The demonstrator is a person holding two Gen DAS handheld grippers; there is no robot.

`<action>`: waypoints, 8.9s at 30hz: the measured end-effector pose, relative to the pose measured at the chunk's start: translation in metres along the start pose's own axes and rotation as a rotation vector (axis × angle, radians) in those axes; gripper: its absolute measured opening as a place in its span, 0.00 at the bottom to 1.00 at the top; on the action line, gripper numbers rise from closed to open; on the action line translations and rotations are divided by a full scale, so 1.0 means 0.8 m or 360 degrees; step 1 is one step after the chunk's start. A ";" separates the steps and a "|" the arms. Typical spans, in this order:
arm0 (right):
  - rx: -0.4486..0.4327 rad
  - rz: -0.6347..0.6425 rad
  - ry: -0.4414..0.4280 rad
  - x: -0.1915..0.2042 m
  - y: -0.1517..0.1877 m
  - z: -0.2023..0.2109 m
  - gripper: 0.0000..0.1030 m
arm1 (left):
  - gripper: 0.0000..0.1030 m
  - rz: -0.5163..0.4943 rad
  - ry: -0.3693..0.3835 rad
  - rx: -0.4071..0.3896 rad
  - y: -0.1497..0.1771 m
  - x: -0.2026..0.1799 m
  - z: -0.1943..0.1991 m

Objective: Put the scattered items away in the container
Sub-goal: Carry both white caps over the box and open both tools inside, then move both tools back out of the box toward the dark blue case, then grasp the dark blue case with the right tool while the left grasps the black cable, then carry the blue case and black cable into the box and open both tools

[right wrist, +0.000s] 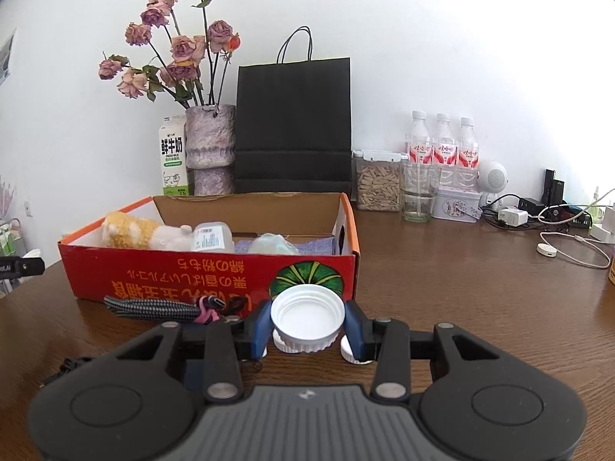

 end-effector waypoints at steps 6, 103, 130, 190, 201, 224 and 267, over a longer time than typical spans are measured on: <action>-0.0157 0.0005 -0.0033 0.010 -0.056 0.004 0.38 | 0.40 0.0007 0.0105 -0.0138 -0.048 -0.032 0.024; 0.0015 0.0082 -0.0067 0.014 -0.026 -0.029 1.00 | 1.00 -0.0287 0.0153 -0.0268 -0.036 -0.121 -0.003; 0.0497 -0.0006 -0.0205 0.104 0.040 -0.005 0.98 | 1.00 -0.0371 -0.0009 -0.0089 0.022 -0.030 0.072; 0.0565 -0.0109 -0.0276 0.038 0.053 0.031 0.57 | 0.32 -0.0466 0.0432 0.0496 0.073 -0.100 0.058; 0.0290 -0.0086 -0.0245 0.029 -0.019 0.049 0.57 | 0.32 -0.0345 0.0389 0.0289 0.011 -0.079 0.077; -0.0133 -0.0080 -0.0100 0.021 -0.138 -0.149 0.57 | 0.32 -0.0016 0.0187 -0.0163 -0.125 -0.183 -0.064; -0.0137 -0.0074 -0.0104 0.030 -0.114 -0.121 1.00 | 1.00 -0.0044 0.0006 -0.0289 -0.086 -0.152 -0.062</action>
Point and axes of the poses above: each gripper's, at about its wrist camera, not at the fingertips, and z roughly against the way its jaws point, x to its left, y to its underside, the point moved 10 cm from there along -z, roughly the way its jaws point, and after that the axes turned 7 degrees about -y, right-handed, at the moved point
